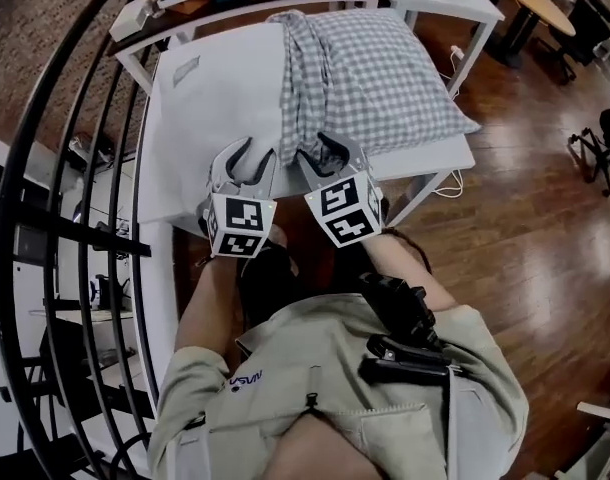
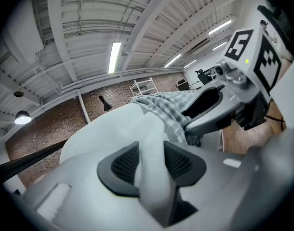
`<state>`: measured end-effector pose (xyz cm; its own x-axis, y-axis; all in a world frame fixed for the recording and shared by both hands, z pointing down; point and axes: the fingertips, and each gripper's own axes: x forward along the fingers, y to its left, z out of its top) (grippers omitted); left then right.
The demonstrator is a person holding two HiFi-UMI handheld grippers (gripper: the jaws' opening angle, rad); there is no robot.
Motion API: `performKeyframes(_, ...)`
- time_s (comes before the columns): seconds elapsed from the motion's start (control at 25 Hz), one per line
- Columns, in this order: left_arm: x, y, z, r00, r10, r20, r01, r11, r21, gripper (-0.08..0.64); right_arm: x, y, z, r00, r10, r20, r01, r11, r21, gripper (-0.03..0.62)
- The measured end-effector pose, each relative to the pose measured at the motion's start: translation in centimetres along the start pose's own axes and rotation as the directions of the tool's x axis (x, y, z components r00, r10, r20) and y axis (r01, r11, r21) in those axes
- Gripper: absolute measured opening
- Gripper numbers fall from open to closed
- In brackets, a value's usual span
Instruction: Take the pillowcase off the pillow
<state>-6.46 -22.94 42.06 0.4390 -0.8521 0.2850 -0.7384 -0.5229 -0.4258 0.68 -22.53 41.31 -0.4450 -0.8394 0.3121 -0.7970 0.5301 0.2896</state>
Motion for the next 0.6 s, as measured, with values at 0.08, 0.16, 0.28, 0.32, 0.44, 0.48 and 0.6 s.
performKeyframes(0.08, 0.1, 0.2, 0.1, 1.000, 0.015, 0.005, -0.015, 1.000, 0.009, 0.079, 1.2, -0.4, -0.7, 0.998, -0.061, -0.019, 0.060, 0.997, -0.057, 0.174)
performKeyframes(0.16, -0.3, 0.8, 0.8, 0.999, 0.030, 0.027, -0.030, 0.999, 0.013, 0.037, 1.2, -0.8, -0.5, 0.994, -0.111, -0.002, 0.110, 0.988, -0.104, 0.109)
performKeyframes(0.28, -1.5, 3.0, 3.3, 0.995, 0.057, 0.076, -0.060, 0.998, 0.027, 0.031, -0.7, -2.3, 1.1, 0.984, -0.172, 0.049, 0.177, 0.971, -0.161, 0.065)
performKeyframes(0.32, -1.8, 3.8, 4.2, 0.993, 0.070, 0.091, -0.073, 0.997, 0.032, 0.031, -1.5, -3.1, 1.8, 0.979, -0.195, 0.064, 0.203, 0.962, -0.180, 0.059)
performKeyframes(0.44, -2.7, 6.0, 5.9, 0.986, 0.103, 0.128, -0.104, 0.995, 0.003, 0.031, -3.5, -5.9, 2.8, 0.958, -0.273, 0.091, 0.287, 0.929, -0.234, 0.051)
performKeyframes(0.48, -3.0, 6.4, 6.5, 0.984, 0.101, 0.148, -0.101, 0.995, -0.011, 0.031, -4.2, -7.1, 2.6, 0.948, -0.305, 0.089, 0.318, 0.915, -0.247, 0.048)
performKeyframes(0.6, -3.8, 7.6, 6.3, 0.980, 0.093, 0.174, -0.080, 0.993, -0.085, 0.031, -6.0, -11.6, 0.4, 0.915, -0.401, 0.041, 0.398, 0.883, -0.249, 0.043)
